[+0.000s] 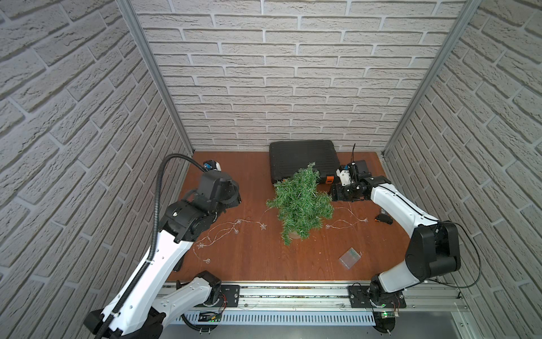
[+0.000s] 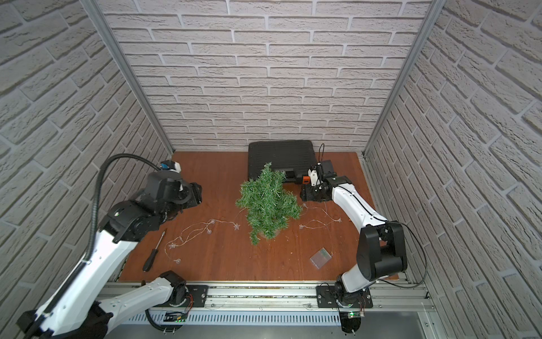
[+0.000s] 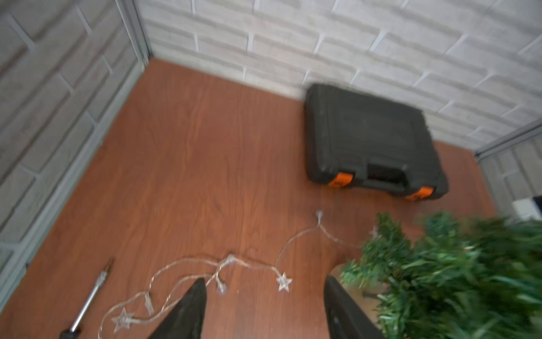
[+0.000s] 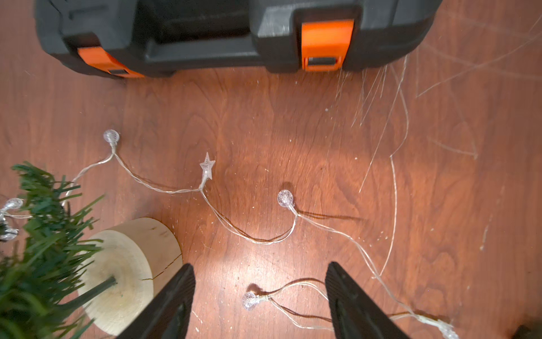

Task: Wrap string light around the christmas tree
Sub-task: Pick up the light string from the center of the board.

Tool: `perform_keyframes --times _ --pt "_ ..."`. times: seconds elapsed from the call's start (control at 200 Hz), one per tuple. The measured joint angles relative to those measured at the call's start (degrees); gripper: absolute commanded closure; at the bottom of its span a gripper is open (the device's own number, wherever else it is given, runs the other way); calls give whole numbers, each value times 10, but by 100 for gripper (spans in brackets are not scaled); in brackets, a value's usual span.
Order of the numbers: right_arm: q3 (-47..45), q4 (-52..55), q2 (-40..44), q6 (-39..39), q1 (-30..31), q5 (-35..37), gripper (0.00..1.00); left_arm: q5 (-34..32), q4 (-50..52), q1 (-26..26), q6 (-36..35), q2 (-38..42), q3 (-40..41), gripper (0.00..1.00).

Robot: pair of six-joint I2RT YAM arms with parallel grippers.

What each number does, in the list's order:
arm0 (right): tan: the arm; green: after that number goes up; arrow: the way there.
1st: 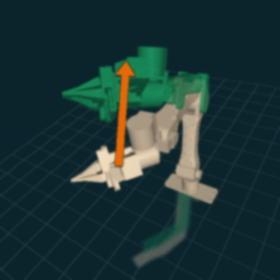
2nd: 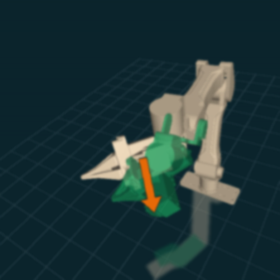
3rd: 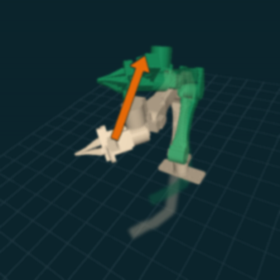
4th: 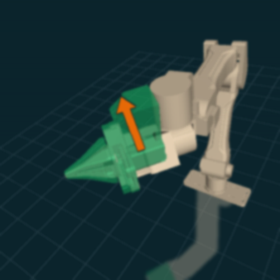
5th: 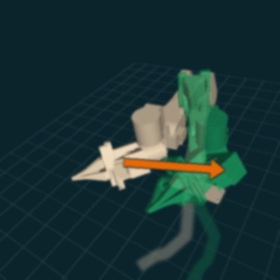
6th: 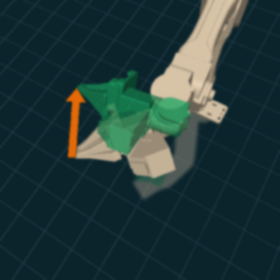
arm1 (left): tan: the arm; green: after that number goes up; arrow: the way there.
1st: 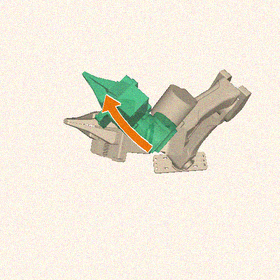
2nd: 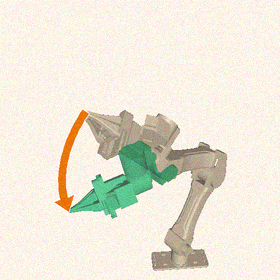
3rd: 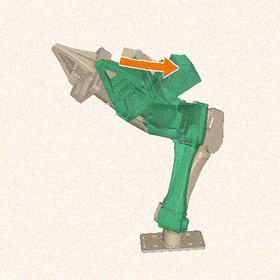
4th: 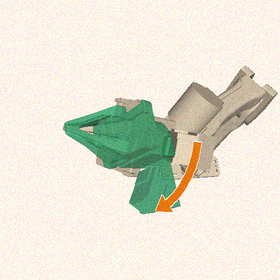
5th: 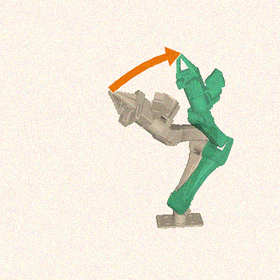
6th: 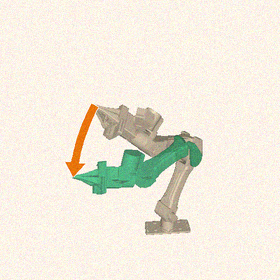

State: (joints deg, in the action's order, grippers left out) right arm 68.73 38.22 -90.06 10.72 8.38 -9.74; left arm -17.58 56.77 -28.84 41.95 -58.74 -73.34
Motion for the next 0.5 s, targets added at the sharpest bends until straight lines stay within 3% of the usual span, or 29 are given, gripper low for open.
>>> perform_keyframes --times 0.32,0.5 --pt "5 11 -65 0 1 0 33 128 21 86 -18 -73 113 35" --pt "5 10 -87 6 11 1 38 157 21 121 -41 -108 139 36"
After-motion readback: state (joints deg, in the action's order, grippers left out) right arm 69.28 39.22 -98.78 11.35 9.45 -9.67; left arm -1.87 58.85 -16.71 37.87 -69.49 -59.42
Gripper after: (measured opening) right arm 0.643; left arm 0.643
